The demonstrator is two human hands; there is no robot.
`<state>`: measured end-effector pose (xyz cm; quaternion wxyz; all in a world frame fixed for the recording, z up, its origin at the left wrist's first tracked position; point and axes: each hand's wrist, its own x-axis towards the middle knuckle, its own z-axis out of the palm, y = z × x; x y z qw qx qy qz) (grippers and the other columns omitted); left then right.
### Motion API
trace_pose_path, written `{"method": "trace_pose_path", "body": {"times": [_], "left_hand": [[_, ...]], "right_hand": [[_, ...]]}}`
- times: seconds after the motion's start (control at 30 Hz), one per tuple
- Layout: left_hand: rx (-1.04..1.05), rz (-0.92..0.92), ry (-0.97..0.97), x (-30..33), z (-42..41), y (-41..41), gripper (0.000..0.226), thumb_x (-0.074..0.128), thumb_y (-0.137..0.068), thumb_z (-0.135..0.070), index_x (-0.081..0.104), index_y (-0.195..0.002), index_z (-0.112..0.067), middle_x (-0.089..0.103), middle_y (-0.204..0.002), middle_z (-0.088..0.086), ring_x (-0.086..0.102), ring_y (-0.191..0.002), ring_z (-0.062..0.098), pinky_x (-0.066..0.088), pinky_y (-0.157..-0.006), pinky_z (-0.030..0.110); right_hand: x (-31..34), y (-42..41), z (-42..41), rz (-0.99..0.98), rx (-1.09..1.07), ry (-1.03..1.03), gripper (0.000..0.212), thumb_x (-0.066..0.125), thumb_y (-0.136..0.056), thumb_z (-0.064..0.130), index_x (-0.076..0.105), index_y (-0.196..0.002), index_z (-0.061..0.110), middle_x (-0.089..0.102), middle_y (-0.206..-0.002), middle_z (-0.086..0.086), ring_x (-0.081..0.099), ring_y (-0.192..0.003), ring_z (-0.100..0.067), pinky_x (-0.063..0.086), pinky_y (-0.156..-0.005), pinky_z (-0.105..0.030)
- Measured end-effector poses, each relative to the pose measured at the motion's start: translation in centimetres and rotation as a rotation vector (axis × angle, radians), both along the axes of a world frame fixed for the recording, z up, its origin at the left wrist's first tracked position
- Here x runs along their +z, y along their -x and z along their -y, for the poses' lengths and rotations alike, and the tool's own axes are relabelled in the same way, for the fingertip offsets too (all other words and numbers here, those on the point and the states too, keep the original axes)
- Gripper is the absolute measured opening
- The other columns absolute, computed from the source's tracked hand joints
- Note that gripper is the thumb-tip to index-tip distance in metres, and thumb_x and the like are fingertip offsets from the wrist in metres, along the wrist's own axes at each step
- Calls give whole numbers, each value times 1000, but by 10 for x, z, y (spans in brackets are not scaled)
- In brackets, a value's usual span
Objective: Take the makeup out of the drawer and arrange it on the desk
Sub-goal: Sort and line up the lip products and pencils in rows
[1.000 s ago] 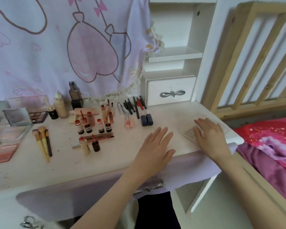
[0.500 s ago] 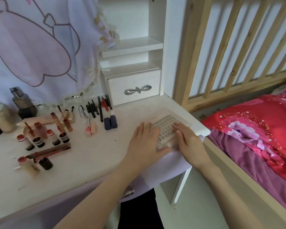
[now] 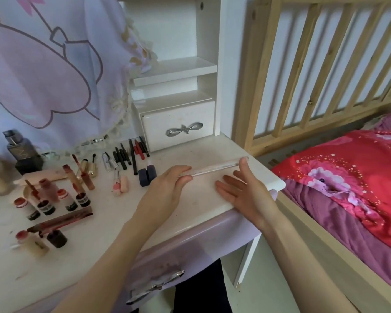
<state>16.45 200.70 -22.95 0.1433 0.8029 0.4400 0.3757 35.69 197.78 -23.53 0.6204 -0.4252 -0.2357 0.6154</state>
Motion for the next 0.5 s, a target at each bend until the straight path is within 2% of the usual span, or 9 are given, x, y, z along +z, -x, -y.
{"method": "trace_pose_path", "body": {"times": [0.1,0.17,0.27,0.4,0.5], "left_hand": [[16,137,-25,0,2,3,23,46,-95,-19,61,-110,-11,55,-78,-21,47,-75,-15,33,-72,0],[25,231,9,-1,2,5,20,45,-95,-17,60,-107,-14,55,-80,-25,51,-80,-20,37,-73,0],[-6,343,106,2,2,6,16,44,-95,-19,56,-104,-23,59,-91,-24,58,-87,-11,49,-79,11],[-79,336,119,16,4,10,18,49,-94,-20,60,-103,-31,63,-92,-29,57,-93,-11,41,-79,5],[-163,358,190,29,6,9,22,51,-93,-18,62,-106,-33,67,-100,-19,61,-97,0,48,-86,20]], "right_hand": [[4,9,-4,-25,65,-59,64,70,-59,62,59,-106,21,54,-124,-7,58,-111,-24,53,-89,-40],[6,11,-6,74,43,-127,61,68,-62,61,62,-111,25,59,-125,1,56,-115,-17,50,-94,-37],[9,9,-9,113,37,-206,49,64,-77,44,61,-118,18,67,-117,1,61,-111,-16,50,-93,-32],[13,7,-12,16,7,-233,32,59,-86,20,60,-117,11,69,-107,-3,66,-100,-18,56,-84,-30],[14,10,-12,-28,4,-256,27,56,-88,12,59,-115,10,70,-105,-5,66,-98,-19,57,-79,-30]]}}
